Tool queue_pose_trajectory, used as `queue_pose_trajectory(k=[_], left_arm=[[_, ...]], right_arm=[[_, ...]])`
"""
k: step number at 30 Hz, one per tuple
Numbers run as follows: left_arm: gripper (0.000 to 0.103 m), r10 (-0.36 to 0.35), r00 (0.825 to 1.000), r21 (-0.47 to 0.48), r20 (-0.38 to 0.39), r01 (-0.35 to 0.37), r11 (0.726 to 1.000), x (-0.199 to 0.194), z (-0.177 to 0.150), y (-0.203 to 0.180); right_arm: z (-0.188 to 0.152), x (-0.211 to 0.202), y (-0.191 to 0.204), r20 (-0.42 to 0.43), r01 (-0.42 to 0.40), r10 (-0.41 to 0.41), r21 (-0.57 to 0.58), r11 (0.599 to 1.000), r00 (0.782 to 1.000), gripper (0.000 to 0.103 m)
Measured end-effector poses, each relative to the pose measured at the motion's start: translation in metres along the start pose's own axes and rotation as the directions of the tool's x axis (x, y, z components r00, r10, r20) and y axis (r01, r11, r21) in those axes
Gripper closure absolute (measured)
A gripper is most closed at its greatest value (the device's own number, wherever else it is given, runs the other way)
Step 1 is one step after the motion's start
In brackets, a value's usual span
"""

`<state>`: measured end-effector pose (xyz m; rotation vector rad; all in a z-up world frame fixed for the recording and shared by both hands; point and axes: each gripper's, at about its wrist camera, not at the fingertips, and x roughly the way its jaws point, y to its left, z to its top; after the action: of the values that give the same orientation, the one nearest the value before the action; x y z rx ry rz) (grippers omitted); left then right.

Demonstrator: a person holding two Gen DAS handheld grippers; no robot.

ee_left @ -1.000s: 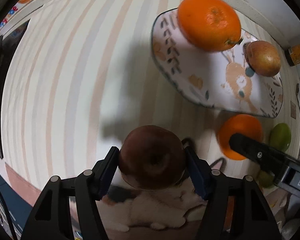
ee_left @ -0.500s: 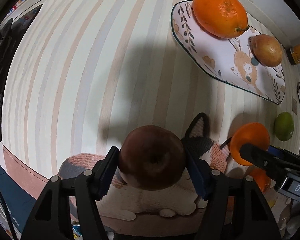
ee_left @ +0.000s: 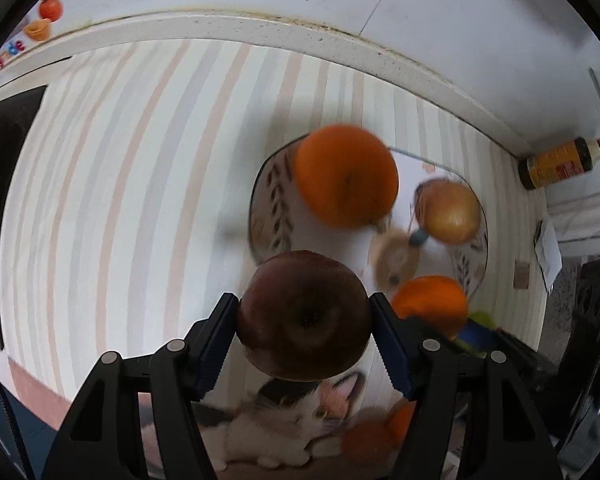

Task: Organize fruits
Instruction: 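Set the kiwi and tangerine on the deer plate and open both tools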

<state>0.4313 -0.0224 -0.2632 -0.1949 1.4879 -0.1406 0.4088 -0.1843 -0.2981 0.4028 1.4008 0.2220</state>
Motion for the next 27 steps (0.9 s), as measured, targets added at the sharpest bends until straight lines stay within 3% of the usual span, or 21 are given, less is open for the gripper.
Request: queue_pose_trajectory(k=[5,11,15,16,17,19,21,27], left_arm=[[0.039,-0.005,0.999,0.016,-0.054,0.006,1.000,0.021,0.016,0.000],[0.038,0.034,0.995,0.013,-0.091,-0.033,0.999,0.043,0.021,-0.001],[0.037,0.047,0.996,0.008,-0.080,-0.047,0.999,0.043,0.020,-0.001],[0.029,0.050,0.996,0.012,-0.069,-0.049,0.999,0.041,0.020,-0.001],[0.021,0.057,0.997,0.021,-0.054,-0.056,0.998,0.038,0.020,-0.004],[0.016,0.073,0.997,0.033,-0.034,-0.072,0.997,0.031,0.018,-0.006],[0.016,0.095,0.995,0.047,-0.009,-0.095,0.994,0.022,0.018,-0.006],[0.015,0.144,0.988,0.054,0.058,-0.148,0.988,-0.004,0.006,-0.002]], right_arm=[[0.022,0.017,0.006,0.001,0.041,-0.041,-0.031,0.999,0.999,0.037],[0.026,0.029,0.001,-0.019,0.041,-0.041,-0.022,0.999,0.999,0.036],[0.026,0.027,-0.008,-0.033,0.034,-0.034,-0.009,0.999,0.999,0.020],[0.026,0.024,-0.009,-0.032,0.032,-0.032,-0.008,0.999,0.999,0.016],[0.025,0.021,-0.010,-0.034,0.023,-0.023,-0.002,1.000,0.999,0.016],[0.025,0.016,-0.013,-0.043,0.028,-0.027,0.019,0.999,0.999,0.014],[0.023,0.008,-0.014,-0.040,0.056,-0.055,0.030,0.998,0.998,0.009],[0.014,-0.023,-0.015,0.009,0.189,-0.189,0.008,0.982,0.982,0.008]])
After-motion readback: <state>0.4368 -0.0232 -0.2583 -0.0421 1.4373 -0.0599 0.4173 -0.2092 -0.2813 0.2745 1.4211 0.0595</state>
